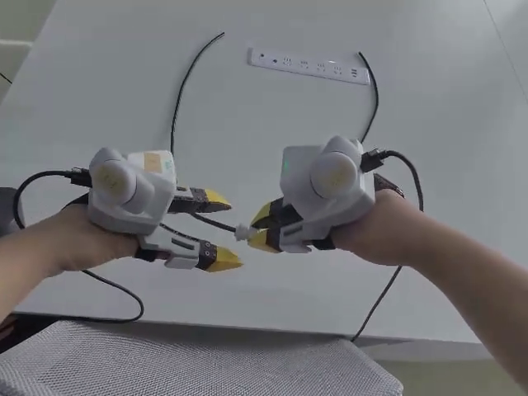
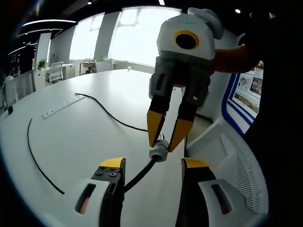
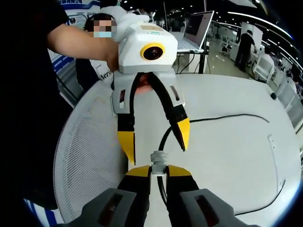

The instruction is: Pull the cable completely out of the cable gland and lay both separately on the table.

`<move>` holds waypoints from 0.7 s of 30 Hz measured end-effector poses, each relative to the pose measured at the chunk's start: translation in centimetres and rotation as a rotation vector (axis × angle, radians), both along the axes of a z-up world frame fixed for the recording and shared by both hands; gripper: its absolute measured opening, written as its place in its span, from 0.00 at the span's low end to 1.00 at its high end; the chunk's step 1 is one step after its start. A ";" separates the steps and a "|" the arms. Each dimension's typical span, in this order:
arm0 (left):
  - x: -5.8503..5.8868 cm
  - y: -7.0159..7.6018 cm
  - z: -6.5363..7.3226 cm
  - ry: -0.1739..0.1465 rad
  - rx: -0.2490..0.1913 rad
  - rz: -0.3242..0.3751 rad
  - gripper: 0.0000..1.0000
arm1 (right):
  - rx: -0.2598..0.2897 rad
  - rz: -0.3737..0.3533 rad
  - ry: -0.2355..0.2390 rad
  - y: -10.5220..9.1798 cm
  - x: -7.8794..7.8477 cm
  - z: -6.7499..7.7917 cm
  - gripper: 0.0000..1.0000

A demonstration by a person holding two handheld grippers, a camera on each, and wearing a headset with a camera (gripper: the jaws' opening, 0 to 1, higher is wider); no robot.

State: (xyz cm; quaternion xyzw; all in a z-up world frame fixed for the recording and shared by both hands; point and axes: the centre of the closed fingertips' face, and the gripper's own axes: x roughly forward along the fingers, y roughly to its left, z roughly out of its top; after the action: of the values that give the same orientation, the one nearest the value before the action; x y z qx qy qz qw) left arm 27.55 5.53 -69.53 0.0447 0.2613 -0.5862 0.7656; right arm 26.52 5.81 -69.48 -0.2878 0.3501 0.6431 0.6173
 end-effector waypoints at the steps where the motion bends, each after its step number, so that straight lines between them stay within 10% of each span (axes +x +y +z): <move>1: -0.1 -0.1 0.1 0.000 -0.007 -0.002 0.45 | 0.002 0.003 0.000 0.0 -0.1 0.0 0.07; 21: -0.9 -1.3 1.0 0.039 -0.069 -0.039 0.17 | 0.019 0.038 0.013 -0.4 -0.7 0.3 0.07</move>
State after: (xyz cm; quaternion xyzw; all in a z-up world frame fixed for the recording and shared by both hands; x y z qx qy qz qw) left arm 26.60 4.27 -68.51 0.0121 0.2549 -0.6102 0.7500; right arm 25.77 5.38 -69.19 -0.2842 0.3425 0.6598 0.6055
